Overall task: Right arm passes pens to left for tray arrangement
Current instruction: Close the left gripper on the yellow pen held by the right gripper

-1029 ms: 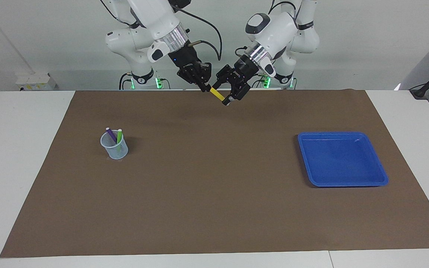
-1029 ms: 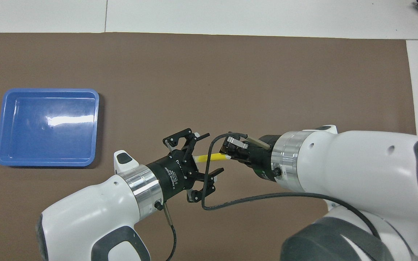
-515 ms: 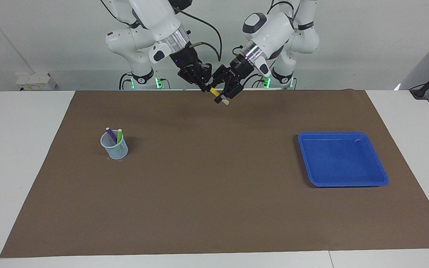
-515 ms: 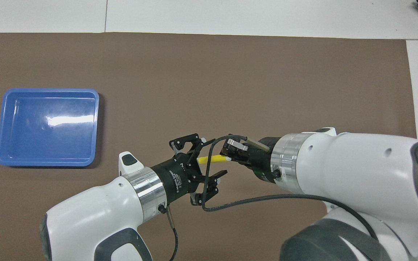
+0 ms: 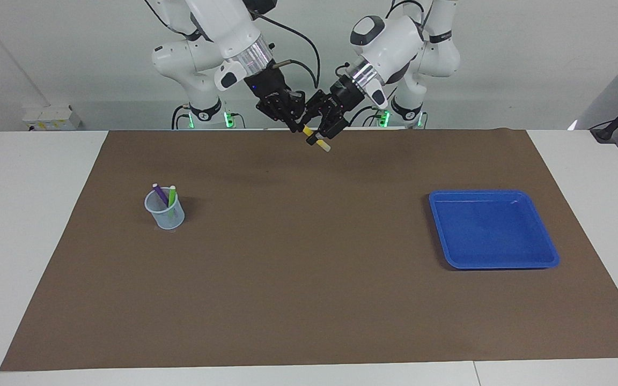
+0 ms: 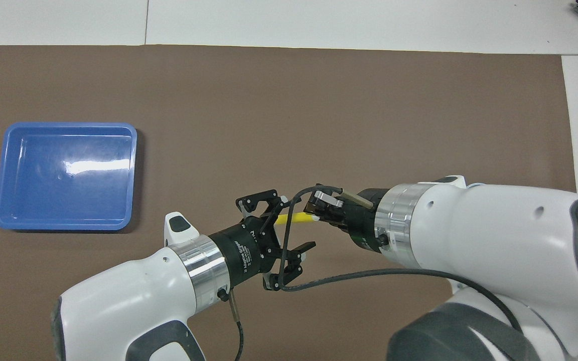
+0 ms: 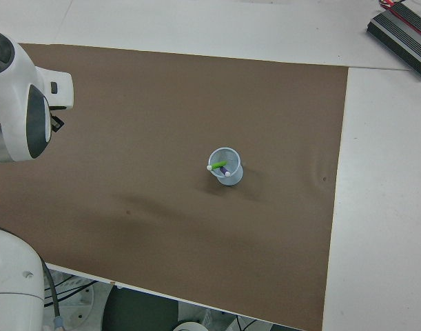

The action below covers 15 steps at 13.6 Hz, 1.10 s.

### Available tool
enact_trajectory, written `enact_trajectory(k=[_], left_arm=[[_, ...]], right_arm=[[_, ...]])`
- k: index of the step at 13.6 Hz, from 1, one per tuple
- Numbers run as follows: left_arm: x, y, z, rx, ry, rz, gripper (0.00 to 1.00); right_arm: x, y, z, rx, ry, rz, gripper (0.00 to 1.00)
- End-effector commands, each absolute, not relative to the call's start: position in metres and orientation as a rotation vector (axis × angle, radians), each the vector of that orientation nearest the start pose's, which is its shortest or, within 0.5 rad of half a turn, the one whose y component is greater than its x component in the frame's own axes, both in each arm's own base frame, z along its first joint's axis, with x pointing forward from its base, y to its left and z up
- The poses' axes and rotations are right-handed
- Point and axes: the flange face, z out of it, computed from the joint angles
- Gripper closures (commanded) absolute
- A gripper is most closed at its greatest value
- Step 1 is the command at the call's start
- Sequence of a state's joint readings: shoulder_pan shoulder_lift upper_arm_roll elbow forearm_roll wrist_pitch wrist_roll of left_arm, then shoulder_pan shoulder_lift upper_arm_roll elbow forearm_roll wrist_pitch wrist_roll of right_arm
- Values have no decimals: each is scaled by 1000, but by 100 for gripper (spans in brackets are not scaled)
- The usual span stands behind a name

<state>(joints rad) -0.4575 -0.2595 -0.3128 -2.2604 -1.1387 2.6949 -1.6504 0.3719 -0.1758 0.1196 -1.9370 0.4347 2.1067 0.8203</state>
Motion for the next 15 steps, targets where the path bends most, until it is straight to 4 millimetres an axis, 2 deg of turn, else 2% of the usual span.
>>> enact_trajectory(k=[1,4,7,13,15], left_arm=[[376,-335,526,1446,1714,-574,33],[372,-332,530,1455,1705,-581,70],[375,-320,534,1462,1709,-597,98],[375,-320,534,1469,1704,-592,100],[374,-319,536,1513,1655,-557,100]], right_arm=[[457,274,600,-2517,650,-56,100],[457,274,600,-2517,650,-56,100],[457,274,601,-2516,650,-57,100],[457,274,600,-2518,644,-57,100],[467,257,596,-2545,588,-71,100]])
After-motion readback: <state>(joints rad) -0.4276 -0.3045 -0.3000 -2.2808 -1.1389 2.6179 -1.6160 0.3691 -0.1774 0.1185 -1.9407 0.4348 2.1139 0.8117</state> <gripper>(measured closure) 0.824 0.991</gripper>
